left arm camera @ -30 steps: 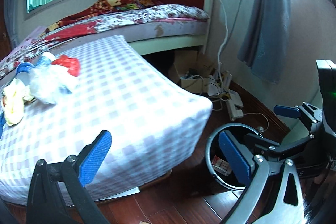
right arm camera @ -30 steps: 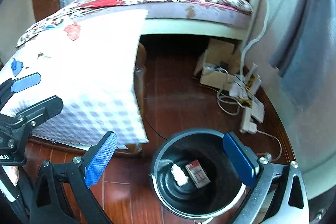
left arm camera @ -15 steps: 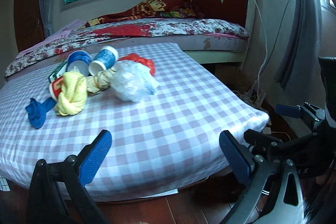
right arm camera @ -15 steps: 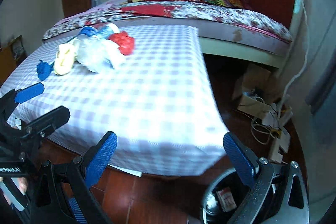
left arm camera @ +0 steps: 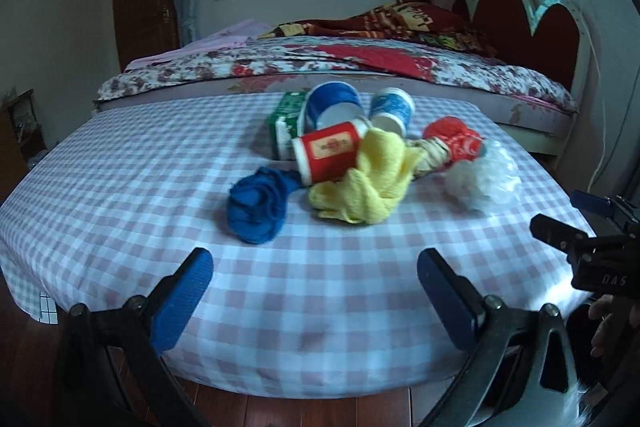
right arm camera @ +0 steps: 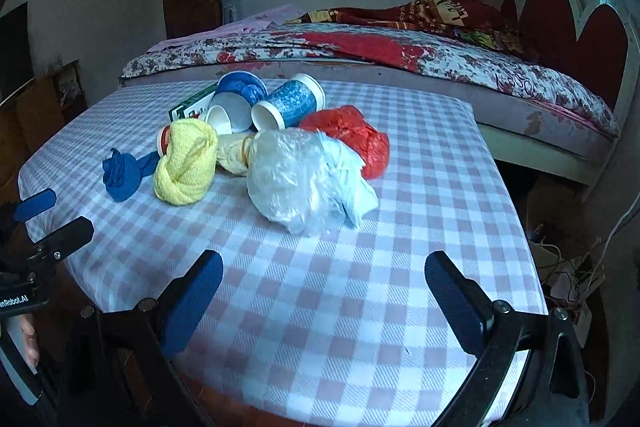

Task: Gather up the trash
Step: 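Move both tools back over the items on the bed, then grasp the blue sock with the left tool while the right tool grasps the clear plastic bag, then carry sock and plastic bag over the bin and open both tools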

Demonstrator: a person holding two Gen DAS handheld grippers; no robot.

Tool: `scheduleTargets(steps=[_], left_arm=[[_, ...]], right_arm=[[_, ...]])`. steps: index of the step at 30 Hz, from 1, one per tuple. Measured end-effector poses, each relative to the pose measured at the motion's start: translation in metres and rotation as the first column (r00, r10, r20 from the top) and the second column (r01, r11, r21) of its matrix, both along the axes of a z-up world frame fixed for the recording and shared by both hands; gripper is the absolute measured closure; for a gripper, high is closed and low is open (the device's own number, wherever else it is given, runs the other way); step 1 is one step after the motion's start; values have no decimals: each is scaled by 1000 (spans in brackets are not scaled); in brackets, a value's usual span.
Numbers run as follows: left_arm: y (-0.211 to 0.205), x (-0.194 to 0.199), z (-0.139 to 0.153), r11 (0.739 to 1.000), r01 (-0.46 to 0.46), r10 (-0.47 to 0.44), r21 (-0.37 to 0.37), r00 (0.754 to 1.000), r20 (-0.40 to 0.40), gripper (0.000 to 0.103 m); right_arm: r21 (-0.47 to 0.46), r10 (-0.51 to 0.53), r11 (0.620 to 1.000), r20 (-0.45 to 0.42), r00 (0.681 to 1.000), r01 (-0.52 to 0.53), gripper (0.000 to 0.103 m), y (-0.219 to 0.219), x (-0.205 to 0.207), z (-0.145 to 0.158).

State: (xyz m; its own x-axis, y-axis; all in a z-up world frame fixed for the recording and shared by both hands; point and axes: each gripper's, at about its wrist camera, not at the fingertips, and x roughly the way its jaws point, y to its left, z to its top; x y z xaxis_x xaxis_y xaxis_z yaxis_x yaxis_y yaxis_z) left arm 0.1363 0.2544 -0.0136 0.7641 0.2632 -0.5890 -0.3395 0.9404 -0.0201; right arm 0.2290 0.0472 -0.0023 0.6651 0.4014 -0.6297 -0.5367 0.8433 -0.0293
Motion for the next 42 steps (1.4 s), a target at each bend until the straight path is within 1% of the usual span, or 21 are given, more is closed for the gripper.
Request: scheduleTargets(steps=[2, 4, 6, 7, 8, 9, 10, 11, 13, 14, 15, 16, 17, 19, 21, 24, 27, 30, 34, 37, 42], left_arm=[[21, 3, -3, 1000, -25, 25, -15, 1000, 1, 1], [37, 10, -8, 999, -44, 44, -31, 999, -8, 5], [53, 20, -15, 996, -54, 52, -69, 998, -28, 16], [60, 24, -19, 994, -57, 54, -90, 998, -38, 17], [64, 29, -22, 993, -56, 51, -105, 998, -43, 17], [69, 32, -25, 992, -54, 49, -113, 998, -48, 20], [72, 36, -27, 992, -49, 43, -118, 998, -51, 22], [73, 40, -28, 991, -38, 31, -126, 998, -55, 27], [75, 48, -32, 990, -16, 7, -142, 998, -62, 30], [74, 50, -33, 989, -4, -5, -147, 998, -64, 35], [73, 53, -35, 988, 12, -22, -152, 998, -66, 43], [71, 55, -35, 987, 29, -40, -156, 997, -65, 48], [71, 58, -35, 988, 34, -45, -152, 997, -67, 50], [70, 61, -36, 986, 52, -63, -156, 996, -64, 55], [70, 58, -33, 986, 51, -61, -161, 997, -57, 63], [65, 43, -24, 989, 38, -42, -143, 999, -24, 64], [54, 26, -12, 993, 29, -28, -116, 1000, 14, 64], [36, 12, 3, 995, 39, -34, -88, 998, 56, 64], [7, 4, 16, 995, 75, -68, -64, 993, 96, 64], [-17, 5, 21, 992, 117, -112, -46, 988, 102, 64], [-54, 6, 25, 980, 193, -187, -45, 976, 109, 64]], right_arm=[[3, 2, 1000, 0, 1000, -2, 1, 10, 6, -1], [-15, -9, 1000, 5, 1000, 9, 1, 21, 14, -2], [-3, 7, 1000, 2, 1000, -7, 1, 29, 21, -3], [-6, 4, 1000, -3, 1000, -4, 1, 34, 25, -5], [-12, 2, 1000, -10, 1000, -2, 8, 38, 29, -8], [-10, 3, 1000, -21, 1000, -3, 15, 41, 33, -12], [-8, 1, 1000, -41, 999, -2, 32, 45, 39, -16], [-6, 2, 1000, -62, 998, -3, 45, 47, 43, -20], [4, 5, 1000, -97, 995, -4, 51, 51, 48, -27], [8, 5, 1000, -107, 994, -4, 57, 52, 50, -29], [18, 10, 1000, -115, 993, -8, 62, 52, 51, -30], [25, 18, 1000, -119, 993, -15, 64, 53, 51, -30], [26, 25, 999, -119, 993, -23, 66, 53, 50, -30], [34, 47, 998, -126, 991, -44, 68, 52, 48, -29], [51, 72, 997, -126, 989, -66, 69, 49, 44, -27], [100, 119, 989, -116, 986, -108, 70, 42, 36, -17], [115, 135, 985, -71, 988, -126, 70, 35, 26, -7], [115, 127, 986, -52, 990, -121, 69, 23, 18, 1], [101, 96, 991, -27, 995, -93, 69, 0, 10, 9], [104, 62, 993, -20, 998, -59, 69, -23, 8, 14], [97, 12, 995, -6, 1000, -11, 69, -58, 3, 22]])
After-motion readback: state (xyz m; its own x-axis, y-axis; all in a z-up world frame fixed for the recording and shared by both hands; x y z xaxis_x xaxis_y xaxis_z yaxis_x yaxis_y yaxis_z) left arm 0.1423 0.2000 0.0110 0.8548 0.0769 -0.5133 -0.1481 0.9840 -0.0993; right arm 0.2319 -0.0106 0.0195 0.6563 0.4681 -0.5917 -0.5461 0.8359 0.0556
